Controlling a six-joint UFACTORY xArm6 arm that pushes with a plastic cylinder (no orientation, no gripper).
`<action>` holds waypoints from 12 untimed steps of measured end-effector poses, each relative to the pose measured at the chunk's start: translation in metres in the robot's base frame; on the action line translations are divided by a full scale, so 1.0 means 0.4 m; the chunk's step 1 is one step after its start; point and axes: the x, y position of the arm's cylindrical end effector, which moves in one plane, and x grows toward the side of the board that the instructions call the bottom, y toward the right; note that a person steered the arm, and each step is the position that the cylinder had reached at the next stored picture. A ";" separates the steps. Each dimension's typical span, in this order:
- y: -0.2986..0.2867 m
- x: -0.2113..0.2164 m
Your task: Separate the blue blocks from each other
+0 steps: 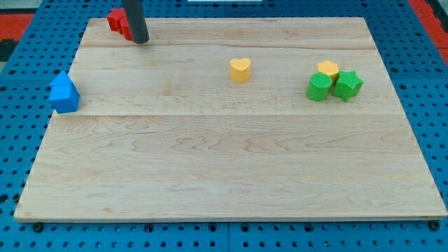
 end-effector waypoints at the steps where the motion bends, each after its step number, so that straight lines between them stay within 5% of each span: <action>1: 0.019 0.000; 7: 0.379 0.112; 12: 0.357 0.112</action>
